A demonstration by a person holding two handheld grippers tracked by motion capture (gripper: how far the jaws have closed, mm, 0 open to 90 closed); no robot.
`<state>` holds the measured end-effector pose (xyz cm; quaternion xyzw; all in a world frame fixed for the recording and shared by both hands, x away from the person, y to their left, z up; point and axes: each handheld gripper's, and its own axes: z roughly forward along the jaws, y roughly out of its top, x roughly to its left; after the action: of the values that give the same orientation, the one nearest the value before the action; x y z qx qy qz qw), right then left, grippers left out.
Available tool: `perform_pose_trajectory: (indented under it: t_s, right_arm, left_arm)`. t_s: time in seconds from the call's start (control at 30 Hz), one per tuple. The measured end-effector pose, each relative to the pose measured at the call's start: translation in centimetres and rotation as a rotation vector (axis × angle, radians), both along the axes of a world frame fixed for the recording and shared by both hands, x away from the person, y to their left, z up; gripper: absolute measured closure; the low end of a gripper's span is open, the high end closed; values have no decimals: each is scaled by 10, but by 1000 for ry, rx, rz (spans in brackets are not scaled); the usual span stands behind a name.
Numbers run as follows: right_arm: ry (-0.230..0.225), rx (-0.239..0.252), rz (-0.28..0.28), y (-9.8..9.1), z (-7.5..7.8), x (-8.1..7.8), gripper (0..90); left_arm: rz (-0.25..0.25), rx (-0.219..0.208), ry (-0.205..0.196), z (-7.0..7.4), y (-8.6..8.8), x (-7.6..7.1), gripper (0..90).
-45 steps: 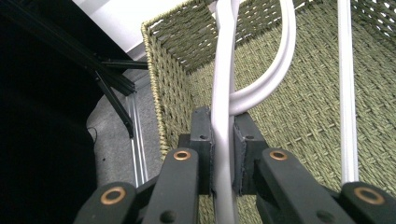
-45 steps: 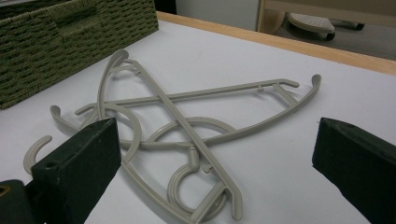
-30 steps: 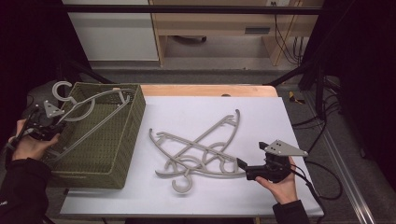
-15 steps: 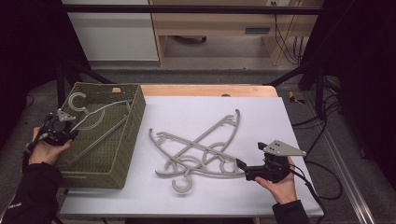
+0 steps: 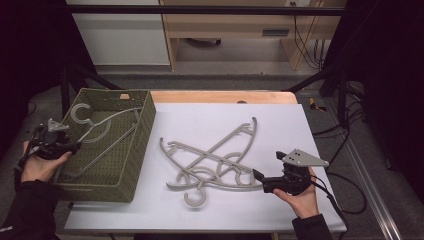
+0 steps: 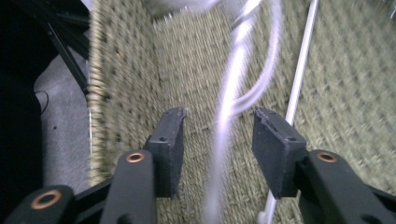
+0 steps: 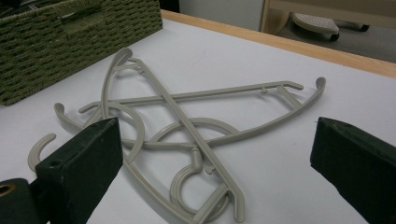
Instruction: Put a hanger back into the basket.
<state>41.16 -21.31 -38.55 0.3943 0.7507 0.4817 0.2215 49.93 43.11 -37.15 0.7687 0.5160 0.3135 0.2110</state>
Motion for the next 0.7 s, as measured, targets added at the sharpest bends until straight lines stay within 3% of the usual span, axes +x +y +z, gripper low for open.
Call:
perform_pose_trajectory:
  t_s: [0.1, 0.33, 0.4, 0.6, 0.7]
  right_arm:
    - [-6, 0, 2, 1, 2, 1, 29]
    - [-20, 1, 12, 5, 8, 2, 32]
    - [-19, -1, 20, 5, 9, 2, 33]
    - [-21, 4, 32, 10, 12, 4, 33]
    - [-18, 6, 36, 11, 14, 5, 33]
  left_arm:
    - [-12, -56, -43, 10, 1, -8, 460]
    - [-105, -191, -146, 25, -12, -31, 332]
    - [-131, -235, -172, 27, -19, -36, 294]
    - [-214, -308, -236, 35, -48, -55, 179]
    - [-259, -369, -267, 38, -63, -62, 139]
